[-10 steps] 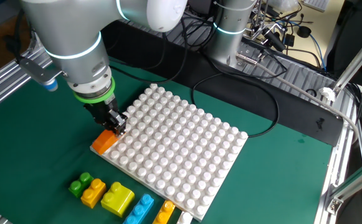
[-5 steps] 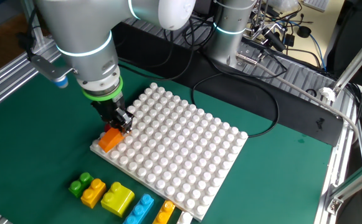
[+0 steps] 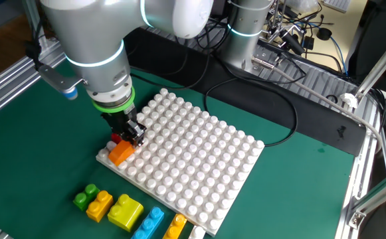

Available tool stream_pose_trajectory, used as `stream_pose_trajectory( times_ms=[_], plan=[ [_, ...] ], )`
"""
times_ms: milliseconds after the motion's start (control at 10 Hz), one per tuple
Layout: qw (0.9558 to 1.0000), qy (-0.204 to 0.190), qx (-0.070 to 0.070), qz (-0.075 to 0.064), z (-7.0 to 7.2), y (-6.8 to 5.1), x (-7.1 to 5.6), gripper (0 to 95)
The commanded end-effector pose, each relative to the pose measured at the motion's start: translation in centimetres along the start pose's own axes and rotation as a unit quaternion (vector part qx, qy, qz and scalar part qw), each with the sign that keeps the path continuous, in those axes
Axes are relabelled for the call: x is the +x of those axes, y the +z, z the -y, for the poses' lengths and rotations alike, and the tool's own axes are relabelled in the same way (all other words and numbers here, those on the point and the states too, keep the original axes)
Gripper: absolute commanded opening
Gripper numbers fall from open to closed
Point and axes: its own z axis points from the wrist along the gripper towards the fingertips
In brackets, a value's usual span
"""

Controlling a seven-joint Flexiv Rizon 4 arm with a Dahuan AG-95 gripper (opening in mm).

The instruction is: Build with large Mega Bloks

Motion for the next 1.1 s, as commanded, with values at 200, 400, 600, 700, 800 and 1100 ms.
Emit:
stream_pose_trajectory(
  times_ms=[200, 400, 600, 700, 800, 1100],
  plan=[
    [1.0, -0.002, 0.001, 0.004, -0.4, 0.4, -0.1, 0.0],
    [1.0, -0.006, 0.002, 0.007, -0.6, 0.8, -0.2, 0.0],
    [0.9997, -0.019, 0.013, 0.009, -0.8, 1.2, -0.4, 0.0],
    [0.9996, -0.023, 0.014, 0.008, -0.8, 1.3, -0.4, 0.0],
    [0.9994, -0.029, 0.017, 0.008, -0.8, 1.3, -0.4, 0.0],
    [0.9989, -0.039, 0.024, 0.009, -0.9, 1.6, -0.3, 0.0]
  ],
)
